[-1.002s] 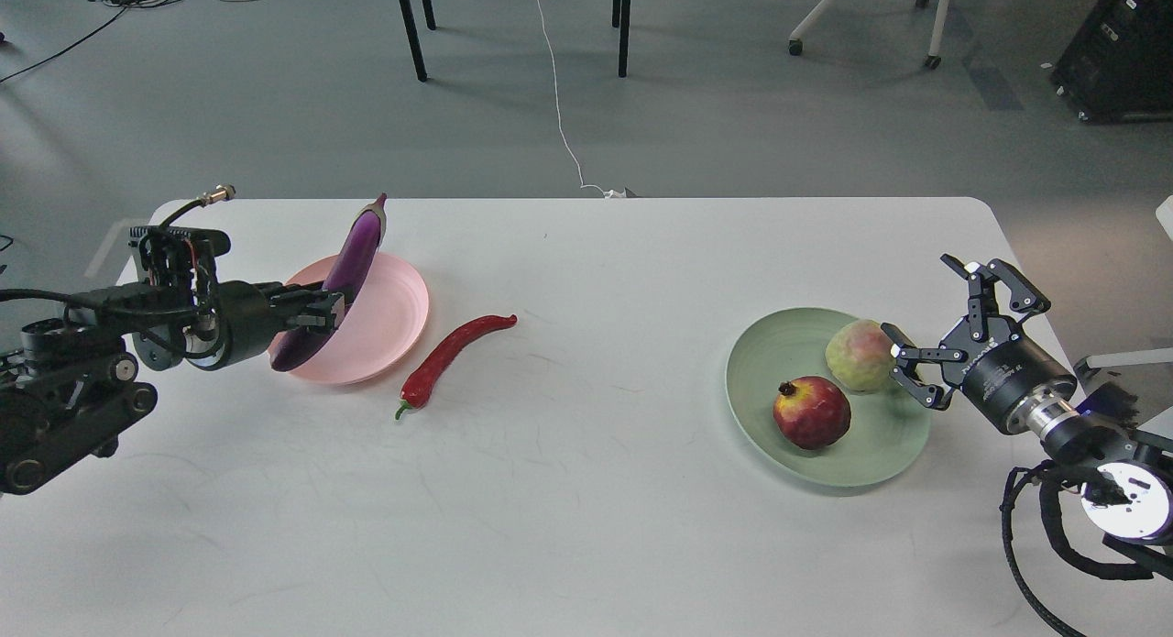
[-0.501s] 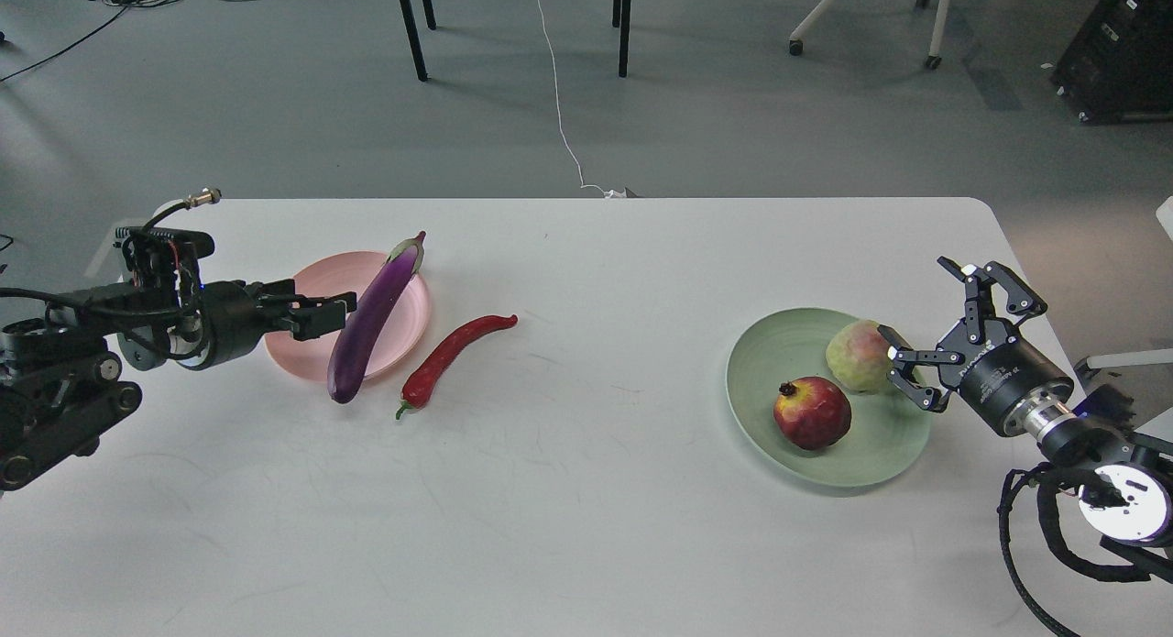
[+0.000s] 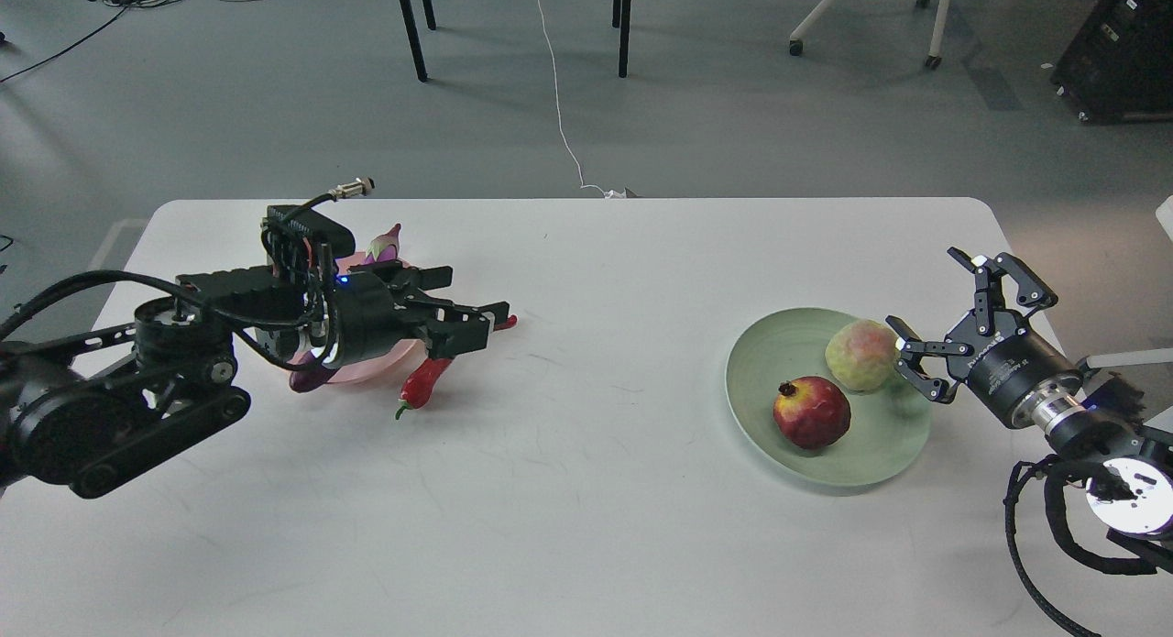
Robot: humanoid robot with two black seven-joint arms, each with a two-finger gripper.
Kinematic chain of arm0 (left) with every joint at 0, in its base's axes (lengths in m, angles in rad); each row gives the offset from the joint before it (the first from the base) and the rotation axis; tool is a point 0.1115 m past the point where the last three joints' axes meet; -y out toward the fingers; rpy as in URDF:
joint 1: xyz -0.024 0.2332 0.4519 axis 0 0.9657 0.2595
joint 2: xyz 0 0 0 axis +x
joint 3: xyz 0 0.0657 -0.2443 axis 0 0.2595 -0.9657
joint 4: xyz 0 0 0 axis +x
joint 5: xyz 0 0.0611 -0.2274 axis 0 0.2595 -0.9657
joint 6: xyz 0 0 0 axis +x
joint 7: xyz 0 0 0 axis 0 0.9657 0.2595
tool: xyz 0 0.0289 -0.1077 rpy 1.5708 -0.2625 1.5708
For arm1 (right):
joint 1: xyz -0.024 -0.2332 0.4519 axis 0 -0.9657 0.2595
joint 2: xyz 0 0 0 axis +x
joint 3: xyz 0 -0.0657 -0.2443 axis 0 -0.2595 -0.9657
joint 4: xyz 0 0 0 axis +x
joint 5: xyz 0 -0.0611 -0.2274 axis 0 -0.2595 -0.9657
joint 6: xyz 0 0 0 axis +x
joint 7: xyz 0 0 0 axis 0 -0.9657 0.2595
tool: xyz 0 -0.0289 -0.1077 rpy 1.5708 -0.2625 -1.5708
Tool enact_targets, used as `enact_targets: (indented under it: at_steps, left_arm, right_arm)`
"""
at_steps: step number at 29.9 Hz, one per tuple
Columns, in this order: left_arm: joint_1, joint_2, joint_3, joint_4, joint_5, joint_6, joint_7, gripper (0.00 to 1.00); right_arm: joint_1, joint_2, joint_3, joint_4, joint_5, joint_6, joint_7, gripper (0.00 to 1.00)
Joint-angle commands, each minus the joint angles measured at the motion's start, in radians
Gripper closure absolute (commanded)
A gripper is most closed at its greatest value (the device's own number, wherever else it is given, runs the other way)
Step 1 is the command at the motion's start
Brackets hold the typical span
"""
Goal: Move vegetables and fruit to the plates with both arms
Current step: 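Release the eggplant and move the left gripper to the chili, then grasp the red chili pepper with the left gripper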
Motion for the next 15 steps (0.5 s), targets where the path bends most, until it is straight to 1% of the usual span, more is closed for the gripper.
enact_targets:
  at_steps: [1, 3, 9, 12, 15]
  left_arm:
    - [0.006, -0.041, 0.049, 0.057, 0.072, 0.002, 0.002, 0.06]
    - [0.013, -0.044, 0.053, 0.076, 0.077, 0.002, 0.002, 0.06]
    - [0.042, -0.02, 0.055, 0.077, 0.08, 0.0, 0.007, 0.06]
    - [0.058, 0.023, 0.055, 0.065, 0.082, 0.0, 0.008, 0.06]
    - [0.072, 0.032, 0.055, 0.065, 0.089, 0.0, 0.008, 0.06]
  right_arm:
    - [-0.013, 0.0, 0.002, 0.002, 0.0, -0.001, 0.0, 0.03]
    - [-0.016, 0.0, 0.0, 0.0, 0.0, -0.001, 0.0, 0.03]
    - [-0.029, 0.0, 0.002, 0.0, 0.0, 0.0, 0.0, 0.03]
    - [-0.029, 0.0, 0.002, 0.0, 0.0, -0.001, 0.0, 0.03]
    - [-0.029, 0.0, 0.003, 0.0, 0.0, 0.0, 0.0, 0.03]
